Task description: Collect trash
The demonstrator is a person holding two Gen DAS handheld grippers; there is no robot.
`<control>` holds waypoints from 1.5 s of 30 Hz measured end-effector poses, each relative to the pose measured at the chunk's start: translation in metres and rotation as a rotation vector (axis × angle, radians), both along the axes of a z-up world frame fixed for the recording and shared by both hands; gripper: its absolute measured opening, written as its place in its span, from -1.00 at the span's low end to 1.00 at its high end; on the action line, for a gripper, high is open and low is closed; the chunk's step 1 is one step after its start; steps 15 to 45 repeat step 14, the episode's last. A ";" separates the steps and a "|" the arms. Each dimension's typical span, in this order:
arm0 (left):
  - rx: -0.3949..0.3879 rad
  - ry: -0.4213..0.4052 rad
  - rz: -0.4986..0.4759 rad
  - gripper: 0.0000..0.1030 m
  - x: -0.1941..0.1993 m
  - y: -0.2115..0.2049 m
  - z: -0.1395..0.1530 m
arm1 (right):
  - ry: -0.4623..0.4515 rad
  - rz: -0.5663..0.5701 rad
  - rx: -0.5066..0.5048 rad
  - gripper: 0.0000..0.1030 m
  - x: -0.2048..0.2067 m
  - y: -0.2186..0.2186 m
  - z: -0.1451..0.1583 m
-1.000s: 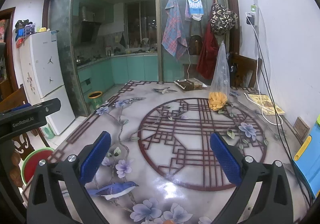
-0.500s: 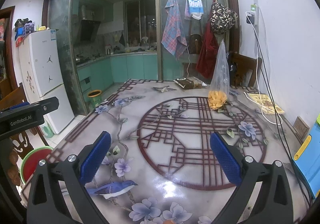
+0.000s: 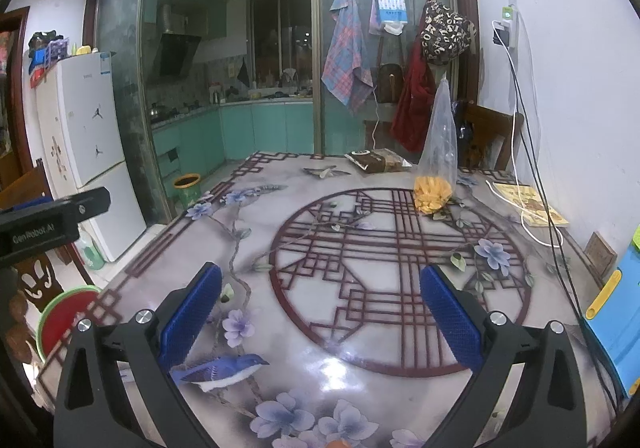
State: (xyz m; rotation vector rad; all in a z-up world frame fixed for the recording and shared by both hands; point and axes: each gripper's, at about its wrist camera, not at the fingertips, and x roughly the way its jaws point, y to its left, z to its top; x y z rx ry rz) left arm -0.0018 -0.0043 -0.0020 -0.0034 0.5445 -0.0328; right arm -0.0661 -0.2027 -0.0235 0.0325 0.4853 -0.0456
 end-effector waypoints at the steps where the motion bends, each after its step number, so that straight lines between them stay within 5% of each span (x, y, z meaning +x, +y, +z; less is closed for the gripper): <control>1: 0.001 0.002 -0.001 0.90 -0.001 0.001 -0.002 | 0.007 -0.001 0.000 0.87 -0.001 -0.003 -0.002; 9: -0.020 0.102 -0.032 0.90 0.010 -0.009 -0.022 | 0.094 -0.038 -0.001 0.87 0.000 -0.039 -0.028; 14: 0.065 0.260 -0.081 0.90 0.037 -0.041 -0.080 | 0.245 -0.175 0.015 0.87 0.019 -0.098 -0.066; 45: 0.065 0.260 -0.081 0.90 0.037 -0.041 -0.080 | 0.245 -0.175 0.015 0.87 0.019 -0.098 -0.066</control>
